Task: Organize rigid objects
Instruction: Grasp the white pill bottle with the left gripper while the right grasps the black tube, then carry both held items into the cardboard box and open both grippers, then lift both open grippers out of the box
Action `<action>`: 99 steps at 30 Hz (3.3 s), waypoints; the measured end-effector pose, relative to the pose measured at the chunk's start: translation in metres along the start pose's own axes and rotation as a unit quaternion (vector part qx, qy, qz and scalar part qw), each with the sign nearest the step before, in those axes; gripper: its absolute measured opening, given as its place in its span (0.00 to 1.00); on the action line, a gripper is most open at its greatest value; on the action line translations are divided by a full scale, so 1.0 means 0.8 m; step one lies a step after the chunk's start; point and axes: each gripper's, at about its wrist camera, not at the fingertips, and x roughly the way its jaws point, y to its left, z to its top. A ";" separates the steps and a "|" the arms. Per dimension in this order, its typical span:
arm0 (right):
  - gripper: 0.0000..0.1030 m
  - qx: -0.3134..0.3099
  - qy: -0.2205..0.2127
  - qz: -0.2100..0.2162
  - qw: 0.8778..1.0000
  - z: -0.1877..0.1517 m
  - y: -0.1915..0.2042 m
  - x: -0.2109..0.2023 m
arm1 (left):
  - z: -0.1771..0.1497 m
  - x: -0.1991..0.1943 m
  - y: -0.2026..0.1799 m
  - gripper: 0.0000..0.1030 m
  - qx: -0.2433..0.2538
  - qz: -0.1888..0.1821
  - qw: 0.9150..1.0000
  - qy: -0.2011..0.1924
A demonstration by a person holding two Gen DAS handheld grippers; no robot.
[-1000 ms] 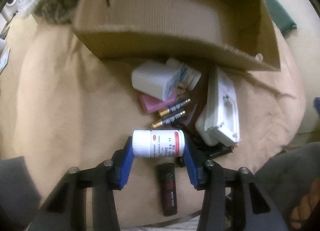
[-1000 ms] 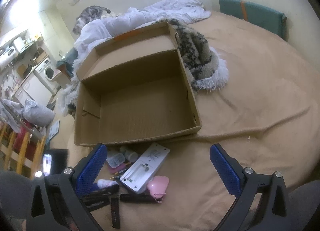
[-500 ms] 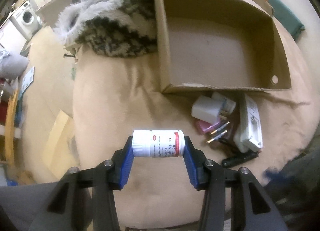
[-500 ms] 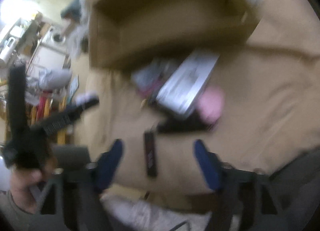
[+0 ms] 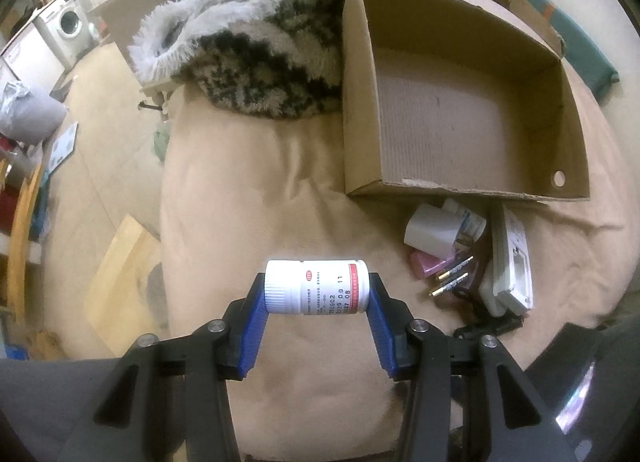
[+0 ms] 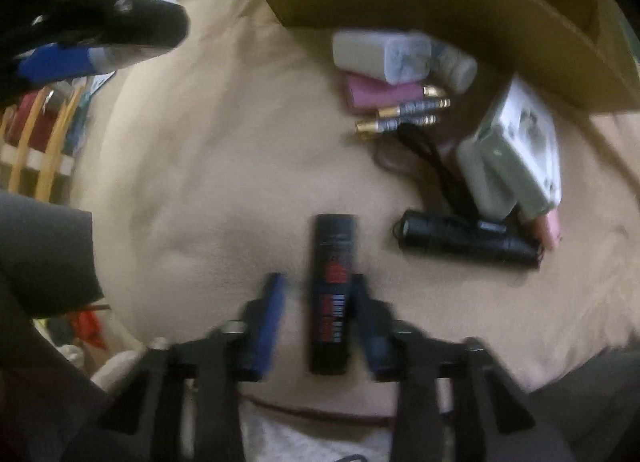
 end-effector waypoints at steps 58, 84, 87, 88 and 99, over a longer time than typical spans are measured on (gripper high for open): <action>0.20 0.140 -0.088 0.079 0.983 0.233 -0.271 -0.085 | 0.159 0.095 -0.179 0.42 0.125 0.051 0.991 -0.017; 0.91 0.158 -0.150 0.111 0.970 0.229 -0.281 -0.122 | 0.179 0.078 -0.184 0.69 0.093 0.053 0.994 -0.027; 0.92 0.166 -0.164 0.099 0.967 0.225 -0.285 -0.132 | 0.180 0.062 -0.181 0.69 0.094 0.072 0.992 -0.047; 0.92 0.168 -0.166 0.100 0.967 0.223 -0.288 -0.136 | 0.180 0.058 -0.181 0.69 0.093 0.072 0.992 -0.052; 0.92 0.172 -0.179 0.100 0.964 0.211 -0.284 -0.164 | 0.143 0.015 -0.129 0.69 0.045 0.055 0.996 -0.061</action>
